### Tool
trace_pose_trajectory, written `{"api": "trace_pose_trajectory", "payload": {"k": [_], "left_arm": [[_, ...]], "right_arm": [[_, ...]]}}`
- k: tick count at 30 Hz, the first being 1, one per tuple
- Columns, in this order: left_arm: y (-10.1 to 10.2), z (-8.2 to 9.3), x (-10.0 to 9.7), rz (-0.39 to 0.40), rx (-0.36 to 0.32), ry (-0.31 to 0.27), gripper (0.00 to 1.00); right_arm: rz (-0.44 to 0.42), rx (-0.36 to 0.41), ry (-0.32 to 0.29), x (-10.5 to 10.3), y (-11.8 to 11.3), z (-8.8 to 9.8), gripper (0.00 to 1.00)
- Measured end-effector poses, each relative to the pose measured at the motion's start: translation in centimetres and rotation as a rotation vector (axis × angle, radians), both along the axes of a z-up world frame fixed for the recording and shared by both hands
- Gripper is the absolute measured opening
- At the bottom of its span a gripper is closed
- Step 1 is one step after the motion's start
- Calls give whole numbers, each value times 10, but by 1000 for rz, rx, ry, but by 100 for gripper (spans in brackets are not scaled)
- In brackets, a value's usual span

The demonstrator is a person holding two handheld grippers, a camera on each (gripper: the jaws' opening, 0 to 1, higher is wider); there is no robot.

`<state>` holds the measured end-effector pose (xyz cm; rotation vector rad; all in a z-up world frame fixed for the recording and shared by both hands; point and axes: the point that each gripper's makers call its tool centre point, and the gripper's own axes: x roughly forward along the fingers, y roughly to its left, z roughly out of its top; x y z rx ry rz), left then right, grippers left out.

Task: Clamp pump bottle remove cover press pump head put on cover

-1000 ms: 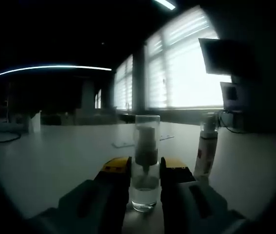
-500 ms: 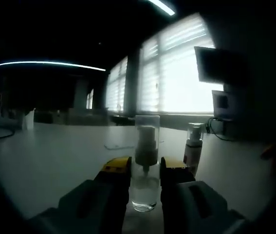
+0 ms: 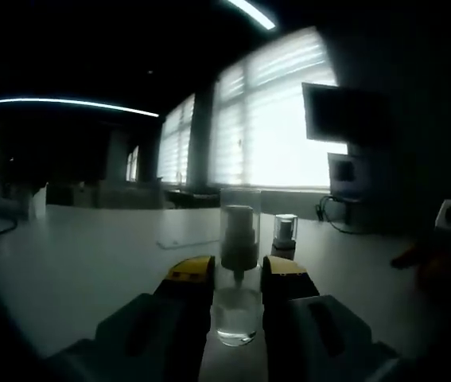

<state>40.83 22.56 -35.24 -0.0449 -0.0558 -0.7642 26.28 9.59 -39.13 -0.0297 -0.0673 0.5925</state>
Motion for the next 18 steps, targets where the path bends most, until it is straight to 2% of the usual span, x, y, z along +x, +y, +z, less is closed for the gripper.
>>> {"api": "trace_pose_trajectory", "payload": {"k": [5,16,18], "left_arm": [[0,-8,-13,-25,34,-15,15],[-1,4,-47,-95,0,-9,15],[1,3,-54,-94,13,-33,15]], "right_arm": [[0,-3,-1,-1,1,0,28],[1,-3,-1,0,1,0,28],[1,-4,0,0,0,0,28]]}}
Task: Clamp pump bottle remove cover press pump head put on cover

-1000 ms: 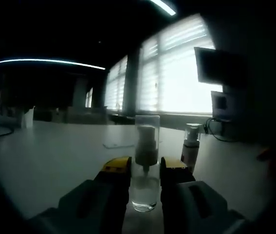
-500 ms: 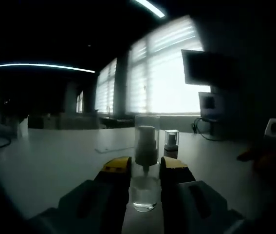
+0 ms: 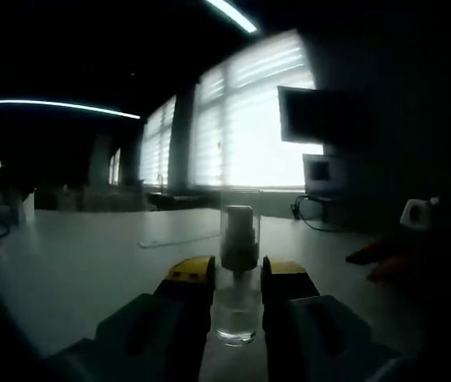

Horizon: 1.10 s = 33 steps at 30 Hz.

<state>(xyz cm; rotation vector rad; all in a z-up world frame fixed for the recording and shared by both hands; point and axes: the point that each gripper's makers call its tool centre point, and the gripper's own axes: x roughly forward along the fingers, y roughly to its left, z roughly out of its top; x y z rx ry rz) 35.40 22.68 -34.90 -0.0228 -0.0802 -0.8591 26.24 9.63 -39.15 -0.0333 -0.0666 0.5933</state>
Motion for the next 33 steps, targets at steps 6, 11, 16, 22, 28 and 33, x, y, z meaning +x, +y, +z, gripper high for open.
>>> {"api": "trace_pose_trajectory", "payload": {"k": [6,11,16,22,28,33], "left_arm": [[3,-5,-22,-23,2,2,15],[4,-15,-37,-43,9,17,15],[2,-23,-54,-54,6,17,15],[3,-27,-66,-67,-9,40,15],[3,-37,-73,-59,-19,81,15],[2,-30,-81,-65,-35,65,15]], "right_arm": [[1,-3,-1,0,0,0,28],[3,-4,0,0,0,0,28],[2,-5,0,1,-2,-1,28],[2,-8,1,1,-2,-1,28],[2,-8,0,-1,1,0,28],[3,-8,0,-2,2,0,28]]}}
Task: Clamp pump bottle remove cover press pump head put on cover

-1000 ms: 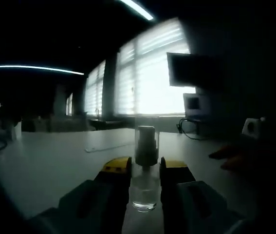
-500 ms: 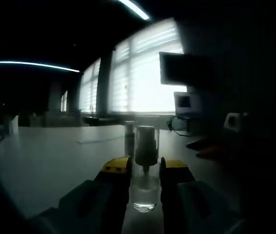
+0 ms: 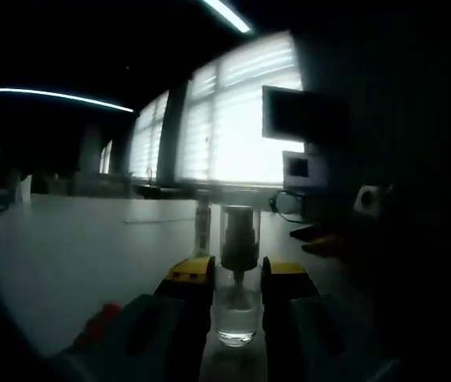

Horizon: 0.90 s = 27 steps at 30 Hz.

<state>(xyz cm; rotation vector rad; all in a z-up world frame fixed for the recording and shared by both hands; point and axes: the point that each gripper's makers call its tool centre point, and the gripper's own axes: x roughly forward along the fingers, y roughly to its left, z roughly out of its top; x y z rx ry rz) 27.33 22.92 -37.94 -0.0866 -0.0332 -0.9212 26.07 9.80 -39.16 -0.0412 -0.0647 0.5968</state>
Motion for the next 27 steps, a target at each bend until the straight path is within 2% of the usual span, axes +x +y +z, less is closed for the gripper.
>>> {"api": "trace_pose_trajectory", "payload": {"k": [2,4,9,12,27], "left_arm": [[-2,-2,-4,-9,5,-6,15],[-5,-2,-8,-18,35,-40,15],[-5,-6,-9,-22,55,-41,15],[-2,-7,-7,-9,43,-24,15],[-4,-12,-9,-8,52,-23,15]], "right_arm": [[0,0,0,0,0,0,28],[0,-2,0,1,-1,0,28],[-1,-1,-1,0,0,0,28],[-1,-2,0,0,1,0,28],[-2,-8,2,0,2,-1,28]]}}
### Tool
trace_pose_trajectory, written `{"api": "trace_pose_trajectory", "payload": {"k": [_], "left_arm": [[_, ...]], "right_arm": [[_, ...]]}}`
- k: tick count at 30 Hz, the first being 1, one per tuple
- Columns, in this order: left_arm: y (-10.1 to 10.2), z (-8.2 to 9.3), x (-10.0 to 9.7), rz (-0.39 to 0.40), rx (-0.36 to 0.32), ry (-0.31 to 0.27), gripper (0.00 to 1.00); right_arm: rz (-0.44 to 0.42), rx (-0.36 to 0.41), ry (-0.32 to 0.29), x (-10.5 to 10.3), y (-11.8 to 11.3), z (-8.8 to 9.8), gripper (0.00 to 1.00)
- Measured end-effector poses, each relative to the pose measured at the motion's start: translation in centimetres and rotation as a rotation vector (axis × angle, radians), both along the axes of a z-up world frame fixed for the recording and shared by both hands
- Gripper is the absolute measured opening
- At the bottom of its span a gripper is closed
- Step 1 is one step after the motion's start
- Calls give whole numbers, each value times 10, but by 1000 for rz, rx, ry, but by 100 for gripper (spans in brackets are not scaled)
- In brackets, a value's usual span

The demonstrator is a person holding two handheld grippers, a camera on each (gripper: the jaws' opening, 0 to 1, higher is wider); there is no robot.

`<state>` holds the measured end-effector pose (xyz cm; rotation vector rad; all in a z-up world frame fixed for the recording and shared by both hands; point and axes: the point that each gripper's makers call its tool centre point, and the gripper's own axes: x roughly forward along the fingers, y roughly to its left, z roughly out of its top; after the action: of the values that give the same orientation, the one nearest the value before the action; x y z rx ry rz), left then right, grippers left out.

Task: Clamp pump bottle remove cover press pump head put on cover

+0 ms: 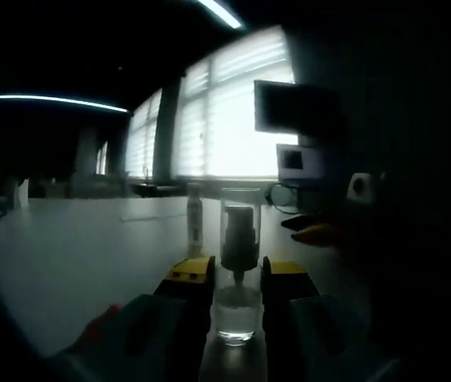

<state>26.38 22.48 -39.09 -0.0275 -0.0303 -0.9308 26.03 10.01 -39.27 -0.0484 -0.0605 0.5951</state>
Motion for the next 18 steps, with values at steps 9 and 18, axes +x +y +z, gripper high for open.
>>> {"api": "trace_pose_trajectory", "payload": {"k": [9,18], "left_arm": [[-2,0,-2,-1,6,-9,15],[-2,0,-1,-1,5,-20,15]], "right_arm": [[0,2,3,0,-1,0,28],[3,15,12,1,-2,0,27]]}}
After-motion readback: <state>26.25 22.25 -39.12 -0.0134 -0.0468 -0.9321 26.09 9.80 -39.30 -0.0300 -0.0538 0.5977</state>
